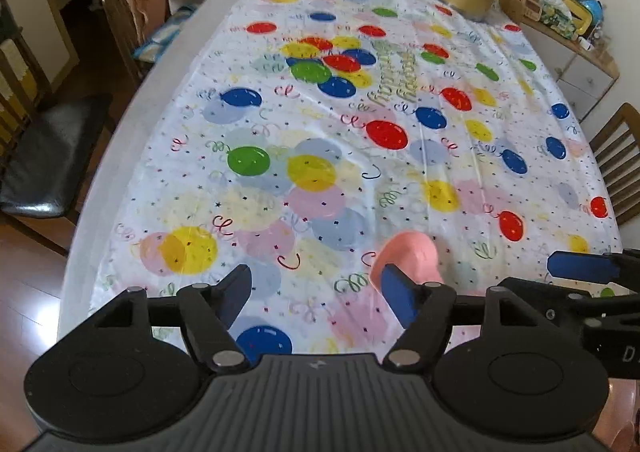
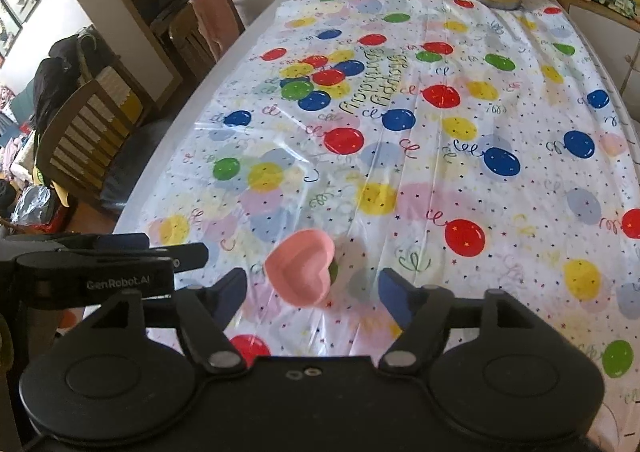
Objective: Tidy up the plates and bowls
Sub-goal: 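Move the left gripper to the pink heart-shaped dish and grasp its rim, then lift the pink heart dish with the left gripper and carry it over the cream bowl, then lower the heart dish into the cream bowl and open the left gripper, then move the left gripper to the stack rim while the right gripper approaches the opposite rim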
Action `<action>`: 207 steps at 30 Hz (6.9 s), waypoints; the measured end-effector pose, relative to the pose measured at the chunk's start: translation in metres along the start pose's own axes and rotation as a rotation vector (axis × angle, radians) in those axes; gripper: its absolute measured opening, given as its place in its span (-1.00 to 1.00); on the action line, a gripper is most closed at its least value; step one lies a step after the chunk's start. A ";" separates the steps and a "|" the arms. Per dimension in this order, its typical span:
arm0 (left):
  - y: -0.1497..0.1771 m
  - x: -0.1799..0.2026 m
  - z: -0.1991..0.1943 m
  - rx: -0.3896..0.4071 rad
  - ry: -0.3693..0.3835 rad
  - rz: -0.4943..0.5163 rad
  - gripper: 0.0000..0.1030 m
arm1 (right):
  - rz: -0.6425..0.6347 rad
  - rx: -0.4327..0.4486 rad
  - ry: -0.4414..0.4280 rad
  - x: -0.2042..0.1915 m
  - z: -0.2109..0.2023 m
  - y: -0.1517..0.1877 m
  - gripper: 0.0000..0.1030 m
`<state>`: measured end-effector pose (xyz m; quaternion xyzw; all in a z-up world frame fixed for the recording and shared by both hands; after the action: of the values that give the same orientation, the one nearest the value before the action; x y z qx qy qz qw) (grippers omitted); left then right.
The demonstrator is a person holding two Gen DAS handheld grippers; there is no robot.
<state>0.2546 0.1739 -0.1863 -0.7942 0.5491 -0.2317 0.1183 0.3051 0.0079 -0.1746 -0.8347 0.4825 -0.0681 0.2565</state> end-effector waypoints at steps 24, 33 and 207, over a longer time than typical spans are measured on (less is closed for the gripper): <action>0.008 0.002 0.085 -0.074 0.126 0.121 0.35 | -0.027 -0.141 0.008 -0.001 0.088 0.020 -0.31; 0.009 0.013 0.084 -0.083 0.195 0.134 -0.29 | -0.019 -0.156 0.008 -0.009 0.095 0.023 -0.75; 0.130 0.046 -0.027 -0.111 0.196 0.006 0.49 | 0.354 -0.105 0.139 0.027 -0.033 0.129 0.45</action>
<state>0.1480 0.0852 -0.2092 -0.7715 0.5724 -0.2771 0.0204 0.2082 -0.0784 -0.2138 -0.7424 0.6412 -0.0543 0.1866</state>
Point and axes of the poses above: each gripper's, at about its wrist camera, not at the fingertips, and z roughly the way its jaws point, x to its right, y to its underside, the point moved 10 cm from there along z, roughly the way its jaws point, and after that the axes turned 9 degrees about y, right-handed, at the moved point
